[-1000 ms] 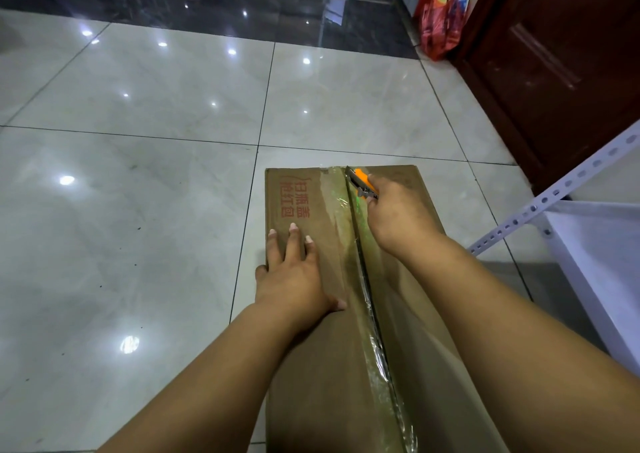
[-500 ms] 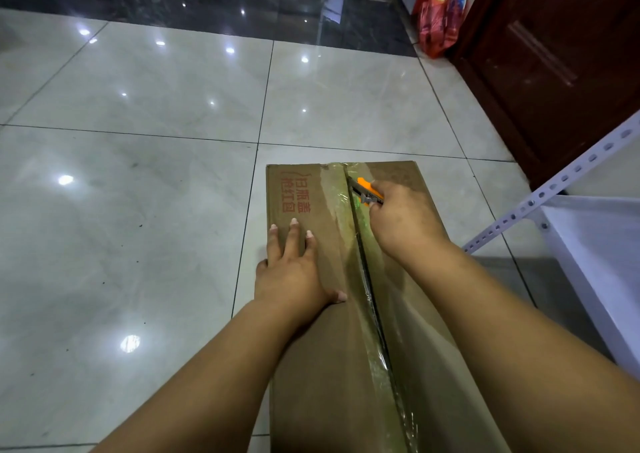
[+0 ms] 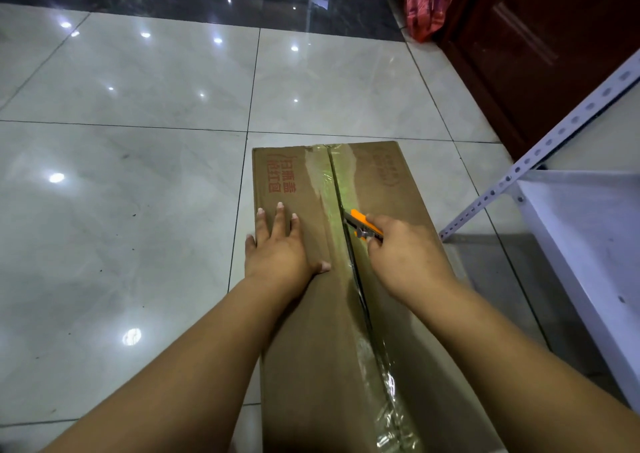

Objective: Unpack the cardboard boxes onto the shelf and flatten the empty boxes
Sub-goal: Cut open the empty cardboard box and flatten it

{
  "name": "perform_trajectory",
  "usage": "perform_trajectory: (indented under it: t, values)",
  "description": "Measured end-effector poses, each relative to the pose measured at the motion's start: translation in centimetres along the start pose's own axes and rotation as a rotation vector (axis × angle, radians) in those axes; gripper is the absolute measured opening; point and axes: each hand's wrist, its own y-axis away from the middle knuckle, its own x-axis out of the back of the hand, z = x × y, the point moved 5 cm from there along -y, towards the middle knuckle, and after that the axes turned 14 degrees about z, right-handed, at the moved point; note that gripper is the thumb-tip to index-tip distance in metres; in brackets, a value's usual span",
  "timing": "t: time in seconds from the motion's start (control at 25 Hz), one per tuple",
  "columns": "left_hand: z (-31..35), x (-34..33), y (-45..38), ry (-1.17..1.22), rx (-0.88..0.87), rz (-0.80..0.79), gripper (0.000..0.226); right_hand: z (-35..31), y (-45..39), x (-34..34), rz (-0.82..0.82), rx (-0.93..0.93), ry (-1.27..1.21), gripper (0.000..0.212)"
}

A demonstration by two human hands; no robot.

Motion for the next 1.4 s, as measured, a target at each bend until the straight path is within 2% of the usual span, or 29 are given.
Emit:
perform_trajectory:
  t: [0.24,0.48,0.76,1.2,1.4]
  values:
    - [0.8,0.0,2.3,-0.071,-0.048,-0.001,0.085,1.9,3.6,0.2,-0.055,-0.009,-0.018,0.039]
    - [1.6,-0.8,5.2,-0.084,-0.064,-0.073,0.104,2.7,4.1,-0.4,-0.031,-0.019,-0.122,0.044]
    - [1.9,-1.9,7.3,-0.102,-0.045,-0.113,0.106,2.9,4.6,-1.3,-0.04,-0.013,-0.132,0.046]
    - [3.0,-1.9,0.3,-0.093,-0.075,-0.059,0.1,2.8,-1.7,-2.4,-0.01,-0.032,-0.104,0.041]
    - [3.8,-1.9,-1.9,-0.092,-0.13,0.006,0.077,2.7,-5.0,-3.0,0.015,0.013,-0.075,0.04]
